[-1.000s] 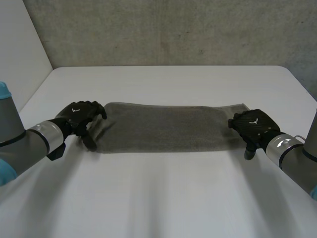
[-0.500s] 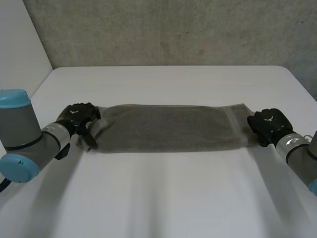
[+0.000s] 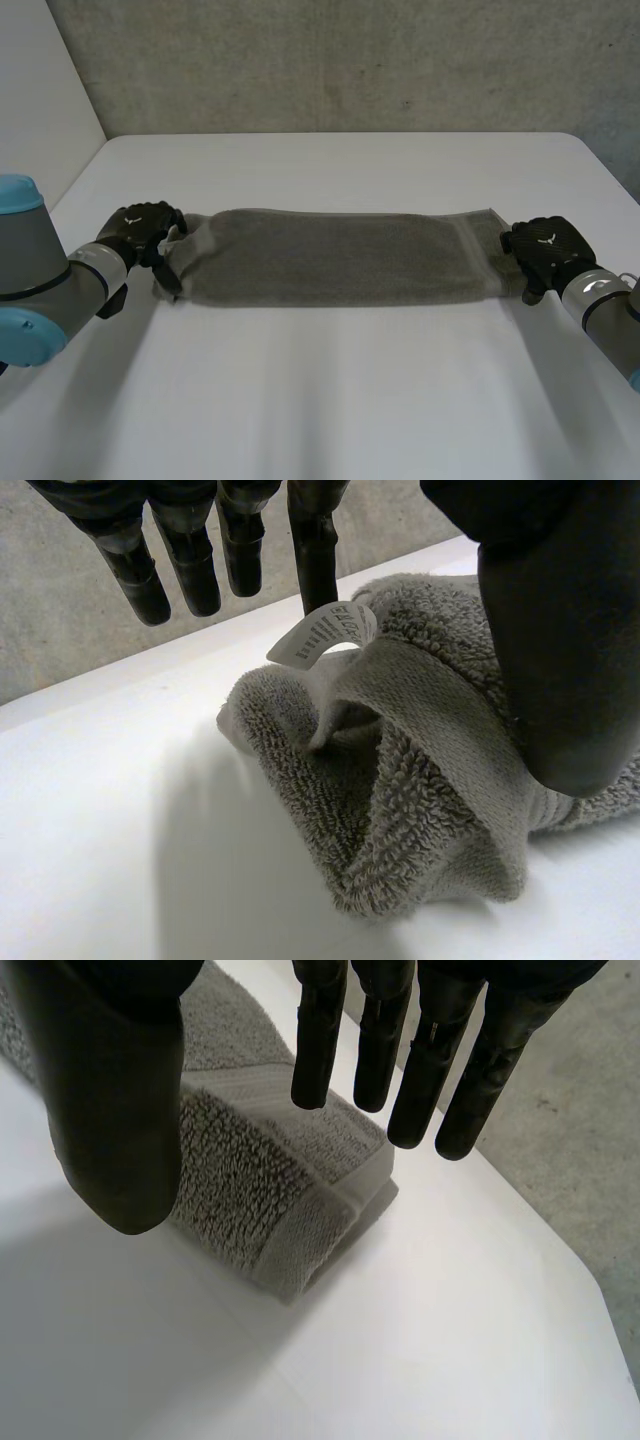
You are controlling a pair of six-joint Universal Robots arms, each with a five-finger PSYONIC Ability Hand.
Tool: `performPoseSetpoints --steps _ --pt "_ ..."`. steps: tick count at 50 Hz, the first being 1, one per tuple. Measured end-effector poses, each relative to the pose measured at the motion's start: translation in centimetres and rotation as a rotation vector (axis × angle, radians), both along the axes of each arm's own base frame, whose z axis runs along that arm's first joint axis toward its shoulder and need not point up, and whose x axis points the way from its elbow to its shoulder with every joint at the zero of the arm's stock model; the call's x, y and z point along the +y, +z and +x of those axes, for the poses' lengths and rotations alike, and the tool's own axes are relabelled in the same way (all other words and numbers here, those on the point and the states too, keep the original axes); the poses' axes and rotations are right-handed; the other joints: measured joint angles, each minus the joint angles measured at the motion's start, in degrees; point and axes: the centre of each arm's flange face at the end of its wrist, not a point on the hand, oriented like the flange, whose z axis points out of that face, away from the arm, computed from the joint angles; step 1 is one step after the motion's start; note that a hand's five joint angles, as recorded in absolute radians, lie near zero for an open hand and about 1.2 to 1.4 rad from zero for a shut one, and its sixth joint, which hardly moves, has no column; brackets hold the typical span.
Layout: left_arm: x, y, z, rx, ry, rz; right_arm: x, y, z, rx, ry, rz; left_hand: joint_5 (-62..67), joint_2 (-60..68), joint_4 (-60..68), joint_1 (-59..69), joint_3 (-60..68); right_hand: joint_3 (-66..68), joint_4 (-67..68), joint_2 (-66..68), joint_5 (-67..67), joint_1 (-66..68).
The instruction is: Fold the towel.
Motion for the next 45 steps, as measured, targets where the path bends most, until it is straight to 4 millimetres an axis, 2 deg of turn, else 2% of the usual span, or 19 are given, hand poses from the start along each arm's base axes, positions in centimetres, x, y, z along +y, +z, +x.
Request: performPoseSetpoints --steps 7,15,18,21,22,34,39,45 --pt "0.2 0.0 -0.1 0.001 -0.003 0.001 0.2 -0.2 0.3 -0.009 0.019 -0.009 0.0 0.0 0.0 0.0 0.0 0.9 1.0 0.4 3.6 1.8" --pt "0.1 -0.1 -0.1 0.001 -0.004 -0.003 -0.4 -1.9 0.6 -0.012 0.047 0.009 0.0 0.0 0.0 0.0 -0.1 8.1 8.1 7.5 10.6 8.6" --pt "-0.1 -0.1 -0.1 0.002 -0.002 -0.012 -0.8 -2.6 0.6 -0.009 0.052 0.018 0.0 0.0 0.0 0.0 -0.1 19.6 19.5 19.4 21.6 20.5" --pt "-0.2 0.0 0.0 0.002 0.000 -0.019 -1.1 -2.8 0.6 -0.008 0.050 0.017 0.0 0.0 0.0 0.0 -0.1 39.9 40.7 42.0 43.0 41.9" --pt "-0.3 0.0 0.0 0.002 0.001 -0.022 -1.2 -2.7 0.5 -0.008 0.047 0.015 0.0 0.0 0.0 0.0 -0.1 44.3 45.3 45.6 47.5 45.7" --pt "-1.6 0.5 1.2 -0.023 0.093 -0.084 -2.6 -0.7 -1.7 -0.008 -0.022 -0.037 0.0 -0.1 0.0 0.0 -0.1 45.1 47.0 45.9 48.2 46.2" --pt "-2.8 1.0 2.0 -0.028 0.130 -0.131 -3.0 -0.4 -2.7 -0.002 -0.047 -0.042 0.0 -0.1 0.0 0.0 -0.1 45.1 47.0 45.9 48.2 46.2" --pt "-3.8 1.5 2.8 -0.020 0.152 -0.151 -3.0 -0.6 -3.0 0.001 -0.052 -0.035 0.0 -0.1 0.0 0.0 -0.1 45.1 47.0 45.9 48.2 46.2"
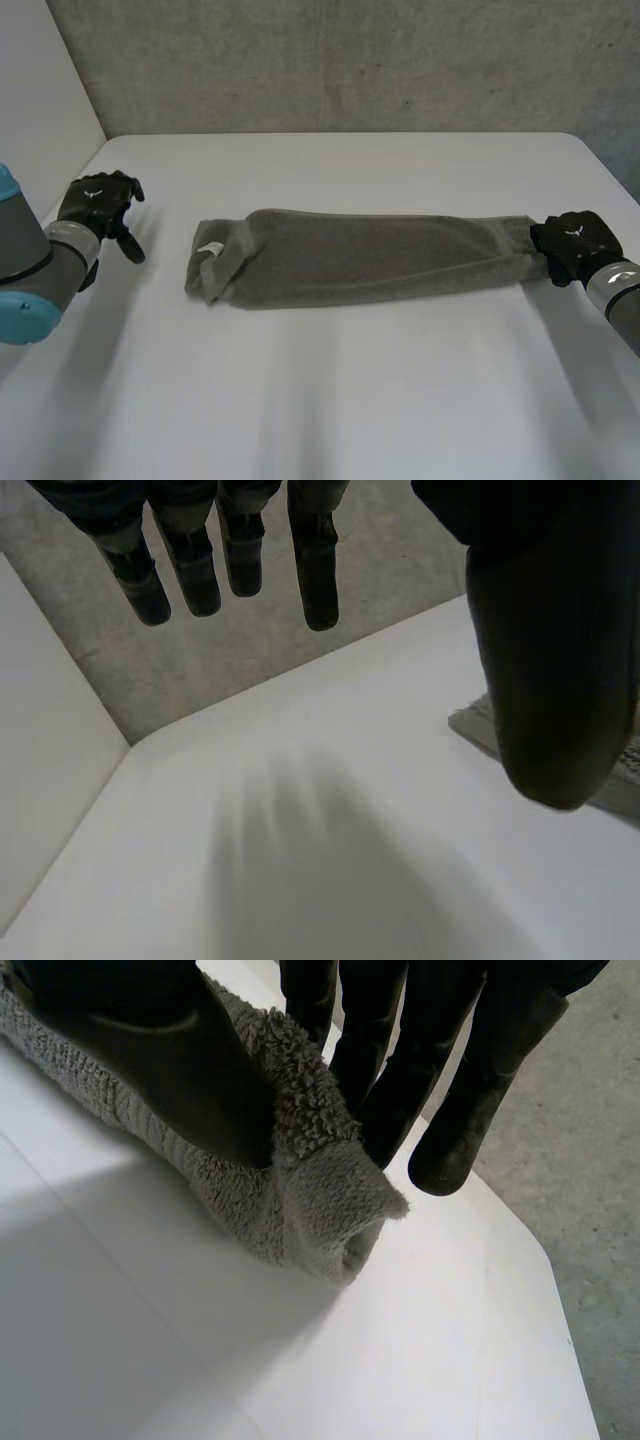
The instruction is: Fold the towel.
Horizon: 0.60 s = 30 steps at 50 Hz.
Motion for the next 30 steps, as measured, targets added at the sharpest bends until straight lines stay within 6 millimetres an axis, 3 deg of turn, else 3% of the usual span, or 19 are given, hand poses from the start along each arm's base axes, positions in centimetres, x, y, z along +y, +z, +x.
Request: performPoseSetpoints --steps 7,20,30 --pt "1.8 0.3 -0.9 0.013 -0.038 0.050 0.5 -0.2 0.5 0.000 0.012 0.012 0.0 0.0 -0.2 -0.3 0.0 0.4 0.0 0.0 0.0 0.0" --pt "9.1 1.1 -6.0 0.060 -0.298 0.097 0.8 -0.3 0.7 0.000 0.019 0.019 0.0 0.0 -0.2 -0.3 0.0 0.6 0.0 0.0 0.0 0.0" --pt "9.3 -1.3 -9.3 0.055 -0.381 0.020 1.1 -0.6 0.7 0.001 0.020 0.028 0.0 0.0 -0.2 -0.3 0.0 0.6 0.0 0.0 0.0 0.0"
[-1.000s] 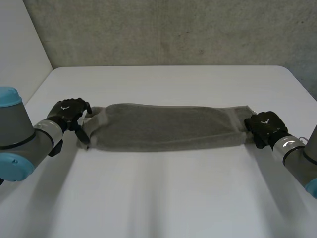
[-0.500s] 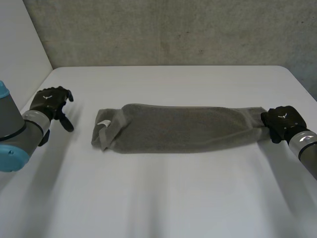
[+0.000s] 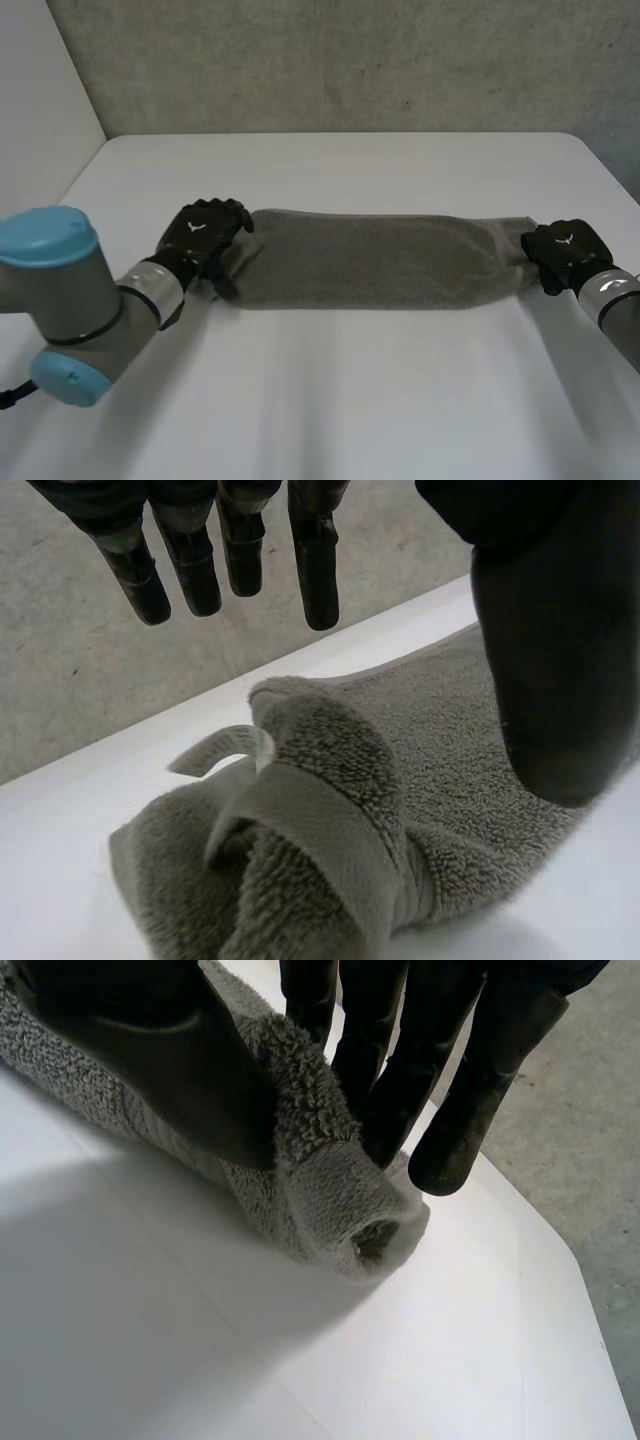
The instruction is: Fold the towel.
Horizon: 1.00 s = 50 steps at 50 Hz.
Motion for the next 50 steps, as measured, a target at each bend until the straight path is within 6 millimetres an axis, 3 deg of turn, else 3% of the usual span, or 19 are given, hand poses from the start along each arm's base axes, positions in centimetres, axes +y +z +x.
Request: performPoseSetpoints --steps 9,18,32,40,50 --pt "-1.9 -2.3 -0.7 -0.051 0.057 -0.033 0.2 -0.1 0.0 0.000 0.001 0.007 0.0 0.0 0.0 0.0 0.0 0.0 0.0 0.0 0.0 0.0" --pt "-3.4 -3.3 -0.1 -0.146 0.114 -0.075 0.2 -0.1 0.0 0.000 0.003 0.006 -0.1 0.0 0.0 0.0 0.0 0.3 0.0 0.0 0.0 0.0" --pt "-6.1 -0.5 3.6 -0.153 0.257 -0.134 -0.2 0.2 -0.2 0.008 -0.006 -0.010 -0.1 0.0 0.0 0.0 0.0 0.3 0.0 0.0 0.0 0.0" --pt "-7.3 -0.4 5.5 -0.154 0.305 -0.133 -0.5 0.3 -0.6 0.043 -0.011 -0.027 -0.3 0.0 -0.1 0.0 0.0 0.3 0.0 0.0 0.0 0.0" --pt "-7.4 -0.1 5.9 -0.141 0.280 -0.121 -0.3 0.1 -0.5 0.065 -0.003 -0.025 -0.5 0.0 -0.2 0.0 0.0 0.7 0.1 0.0 0.0 0.0"
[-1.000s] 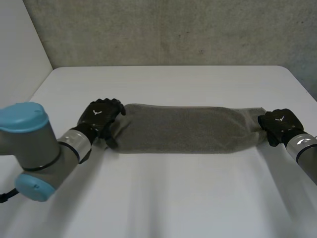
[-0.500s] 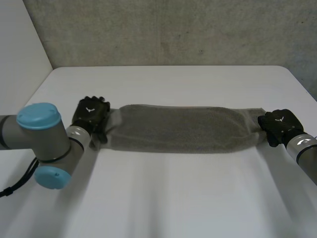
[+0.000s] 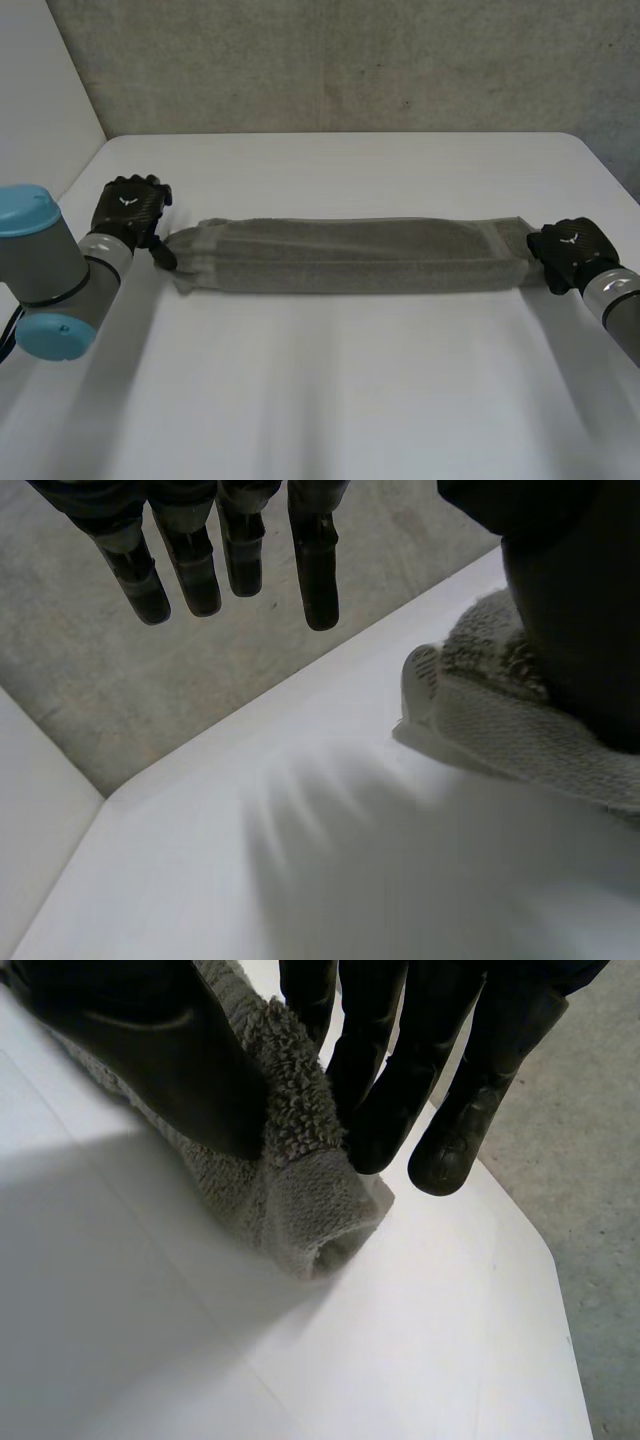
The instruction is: Fold the towel.
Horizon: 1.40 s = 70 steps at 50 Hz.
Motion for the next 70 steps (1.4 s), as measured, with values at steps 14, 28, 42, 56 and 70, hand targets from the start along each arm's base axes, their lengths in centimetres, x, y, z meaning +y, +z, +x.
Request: performPoseSetpoints --steps 14,28,42,56,70 --pt "2.4 2.5 -1.7 0.027 -0.215 0.049 0.0 0.2 0.1 0.000 0.004 -0.005 4.1 2.5 1.7 1.7 2.0 0.1 0.0 0.6 0.3 0.0" --pt "2.3 1.0 -0.6 -0.022 -0.206 0.176 0.0 1.0 -0.1 0.000 0.005 -0.013 0.7 1.0 0.6 0.7 0.5 0.1 0.0 0.6 0.3 0.0" --pt "3.4 5.4 -0.6 0.012 -0.205 0.128 -0.7 3.3 -3.4 0.047 -0.050 -0.007 0.6 0.6 0.4 0.6 0.3 0.1 0.0 0.6 0.3 0.0" --pt "3.6 10.1 0.2 0.164 -0.187 0.063 -1.4 8.5 -1.0 0.141 0.049 -0.055 0.6 0.6 0.4 0.6 0.3 0.1 0.2 0.6 0.3 0.0" --pt "2.7 11.9 -0.3 0.280 -0.197 0.047 10.0 12.6 22.2 0.043 0.490 -0.213 0.6 0.6 0.4 0.6 0.3 0.7 0.2 0.9 0.3 0.2"
